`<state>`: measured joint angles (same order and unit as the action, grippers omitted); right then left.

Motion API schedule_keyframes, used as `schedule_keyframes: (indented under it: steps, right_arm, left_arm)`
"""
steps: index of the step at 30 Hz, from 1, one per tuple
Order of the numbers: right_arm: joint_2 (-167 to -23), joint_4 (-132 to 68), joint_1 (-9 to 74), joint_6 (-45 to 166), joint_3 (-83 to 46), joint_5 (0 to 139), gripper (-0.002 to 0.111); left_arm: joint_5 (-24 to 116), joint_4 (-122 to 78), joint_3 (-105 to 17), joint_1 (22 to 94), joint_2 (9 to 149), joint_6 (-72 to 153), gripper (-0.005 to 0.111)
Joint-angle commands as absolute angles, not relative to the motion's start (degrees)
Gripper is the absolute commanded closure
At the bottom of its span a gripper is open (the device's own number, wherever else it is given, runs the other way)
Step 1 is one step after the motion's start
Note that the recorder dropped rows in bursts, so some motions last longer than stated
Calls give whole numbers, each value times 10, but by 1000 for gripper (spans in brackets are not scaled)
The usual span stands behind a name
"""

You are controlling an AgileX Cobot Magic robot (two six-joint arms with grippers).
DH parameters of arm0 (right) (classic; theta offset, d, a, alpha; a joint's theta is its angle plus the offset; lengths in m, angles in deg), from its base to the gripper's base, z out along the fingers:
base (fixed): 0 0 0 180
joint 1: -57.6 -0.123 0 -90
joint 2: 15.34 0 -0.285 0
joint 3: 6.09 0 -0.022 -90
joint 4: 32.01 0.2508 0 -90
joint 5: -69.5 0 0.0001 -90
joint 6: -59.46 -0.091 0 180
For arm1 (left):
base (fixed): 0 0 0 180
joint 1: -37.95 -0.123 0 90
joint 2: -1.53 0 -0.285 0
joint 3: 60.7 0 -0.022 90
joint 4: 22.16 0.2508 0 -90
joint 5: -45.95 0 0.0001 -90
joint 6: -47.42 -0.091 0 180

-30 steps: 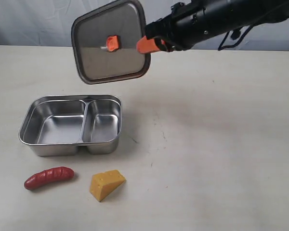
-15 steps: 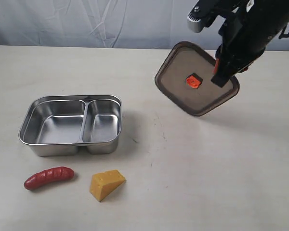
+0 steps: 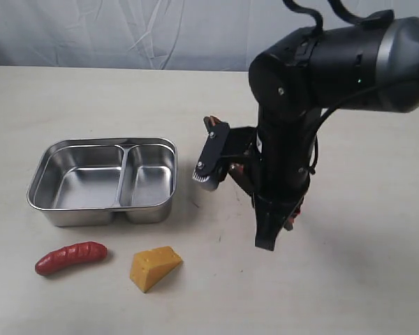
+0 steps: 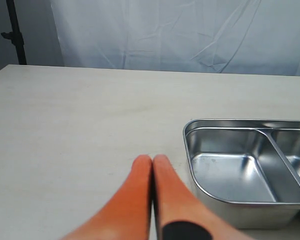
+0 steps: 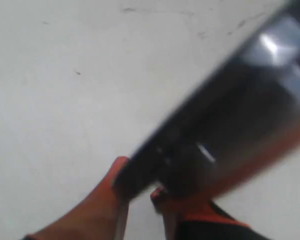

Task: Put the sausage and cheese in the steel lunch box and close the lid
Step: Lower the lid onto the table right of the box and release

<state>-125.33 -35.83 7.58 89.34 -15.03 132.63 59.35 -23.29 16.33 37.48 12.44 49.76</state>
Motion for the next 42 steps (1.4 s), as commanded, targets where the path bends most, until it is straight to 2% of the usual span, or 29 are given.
schedule_keyframes:
  steps: [1, 19, 21, 24, 26, 38, 40, 42]
  right_arm:
    - [-1268, -347, 59, 893, -164, 1308, 109]
    - [-1290, -320, 56, 890, -174, 1293, 108]
    - [-1290, -320, 56, 890, -174, 1295, 99]
    - [-1290, -324, 56, 890, -174, 1295, 79]
    - [-1290, -341, 56, 876, -174, 1292, 72]
    - [-1274, -421, 56, 796, -173, 1290, 73]
    - [-1256, -421, 56, 775, -173, 1274, 77]
    - [-1230, -413, 56, 759, -173, 1247, 91]
  left_arm:
    - [594, -233, 165, 375, 120, 500, 106]
    - [594, -233, 165, 375, 120, 500, 106]
    - [594, -233, 165, 375, 120, 500, 106]
    - [594, -233, 165, 375, 120, 500, 106]
    - [594, -233, 165, 375, 120, 500, 106]
    - [594, -233, 165, 375, 120, 500, 106]
    - [594, -233, 165, 375, 120, 500, 106]
    - [594, -233, 165, 375, 120, 500, 106]
